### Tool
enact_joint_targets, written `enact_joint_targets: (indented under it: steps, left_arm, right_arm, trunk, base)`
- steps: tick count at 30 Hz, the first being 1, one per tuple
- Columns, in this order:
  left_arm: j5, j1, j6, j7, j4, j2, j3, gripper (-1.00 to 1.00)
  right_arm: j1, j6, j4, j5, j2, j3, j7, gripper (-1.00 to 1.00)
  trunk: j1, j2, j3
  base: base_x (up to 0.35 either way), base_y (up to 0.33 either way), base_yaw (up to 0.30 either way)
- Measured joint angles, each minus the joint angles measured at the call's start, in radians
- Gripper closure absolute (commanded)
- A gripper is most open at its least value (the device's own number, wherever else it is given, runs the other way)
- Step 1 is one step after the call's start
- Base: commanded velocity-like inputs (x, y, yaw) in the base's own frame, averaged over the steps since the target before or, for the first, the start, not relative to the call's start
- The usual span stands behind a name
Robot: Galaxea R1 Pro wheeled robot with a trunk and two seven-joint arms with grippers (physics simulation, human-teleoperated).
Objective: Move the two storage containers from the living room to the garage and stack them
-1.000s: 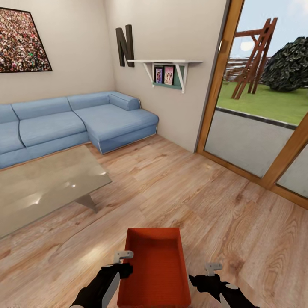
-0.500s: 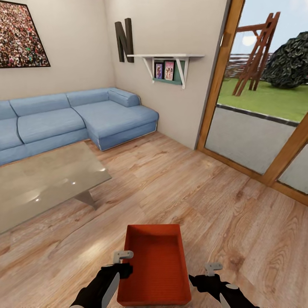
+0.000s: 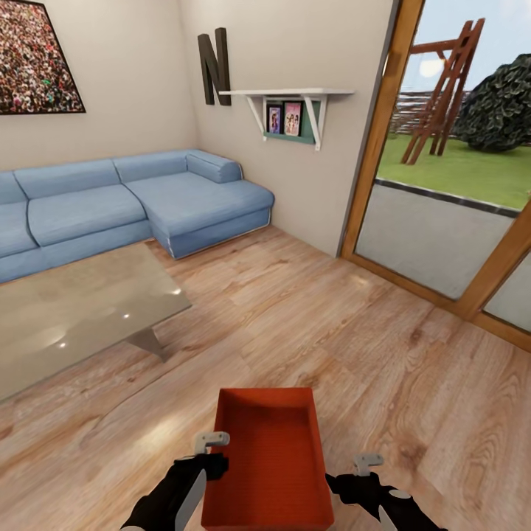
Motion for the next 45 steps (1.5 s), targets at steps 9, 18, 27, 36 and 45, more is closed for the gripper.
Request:
enact_joint_targets:
  steps: [9,18,27,36,45]
  left_arm:
    - [-0.001,0.0,-0.003,0.003,0.0,0.0,0.001,-1.0]
    - [0.002,0.0,0.004,0.004,0.001,-0.001,0.0,-1.0]
    - [0.004,0.0,0.002,0.0,0.001,-0.001,0.001,-1.0]
    - [0.005,0.0,0.003,-0.004,0.001,-0.002,0.001,-1.0]
    - [0.001,0.0,-0.006,0.001,0.001,-0.003,0.001,-1.0]
  right_arm:
    - [0.0,0.0,0.0,0.0,0.0,0.0,0.0,-1.0]
    - [0.0,-0.001,-0.001,0.001,0.0,0.0,0.0,-1.0]
    - [0.0,-0.002,-0.002,0.001,0.0,0.0,-0.001,-1.0]
    - [0.0,-0.003,-0.002,0.001,0.0,0.0,0.0,-1.0]
    - [0.0,-0.003,-0.002,0.001,0.0,0.0,-0.001,-1.0]
  trunk:
    - [0.035,-0.063,-0.028]
    - [0.069,-0.126,-0.056]
    - [0.085,-0.154,-0.069]
    - [0.085,-0.154,-0.069]
    - [0.085,-0.154,-0.069]
  base:
    - [0.028,0.007,0.0]
    - [0.0,0.0,0.0]
    - [0.0,0.0,0.0]
    - [0.0,0.0,0.0]
    - [0.0,0.0,0.0]
